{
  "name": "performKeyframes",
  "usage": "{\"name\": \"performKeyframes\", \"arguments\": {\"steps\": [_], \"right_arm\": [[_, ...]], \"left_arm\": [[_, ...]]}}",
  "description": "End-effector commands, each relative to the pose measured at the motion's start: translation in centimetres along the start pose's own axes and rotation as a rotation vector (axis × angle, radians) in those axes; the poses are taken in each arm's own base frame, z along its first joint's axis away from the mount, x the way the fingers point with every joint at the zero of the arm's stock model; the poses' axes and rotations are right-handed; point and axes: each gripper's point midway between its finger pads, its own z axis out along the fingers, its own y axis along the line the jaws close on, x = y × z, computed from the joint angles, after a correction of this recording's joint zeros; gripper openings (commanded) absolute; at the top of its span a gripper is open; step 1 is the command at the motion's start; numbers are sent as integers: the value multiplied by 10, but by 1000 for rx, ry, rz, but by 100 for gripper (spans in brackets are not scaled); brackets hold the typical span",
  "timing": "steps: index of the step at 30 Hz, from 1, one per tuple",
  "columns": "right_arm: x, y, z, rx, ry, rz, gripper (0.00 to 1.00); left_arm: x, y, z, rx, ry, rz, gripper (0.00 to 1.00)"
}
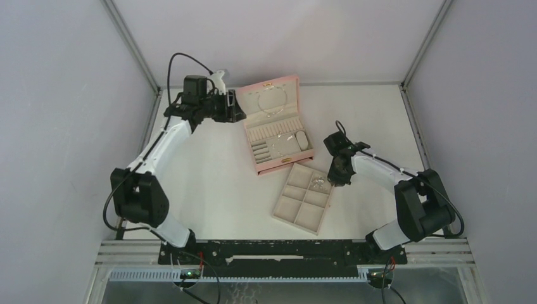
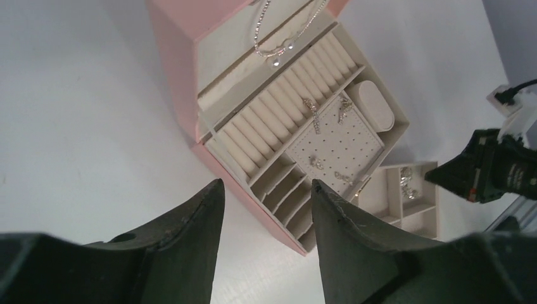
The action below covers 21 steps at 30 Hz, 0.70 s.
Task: Organize the mixed jewelry
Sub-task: Pick up the compartment layer from the center of the board.
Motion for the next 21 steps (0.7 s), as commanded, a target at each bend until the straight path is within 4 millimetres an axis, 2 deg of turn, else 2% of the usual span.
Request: {"name": "performKeyframes", "arguments": {"steps": [1, 3, 10, 18, 21], "right_arm": [[-7, 1, -8, -35, -34, -27, 0], [-7, 4, -10, -49, -33, -24, 0], [-7, 10, -14, -89, -34, -23, 0], [-4, 10, -13, -94, -21, -26, 1], [-3, 9, -14, -95, -20, -25, 1]], "left_arm": [[-23, -13, 6, 154, -38, 206, 57], [-25, -11, 8, 196, -42, 255, 57], [-25, 15, 10, 207, -42, 337, 58], [-36, 38, 39, 233, -42, 424, 57], [-39, 44, 45, 270, -44, 424, 58]]}}
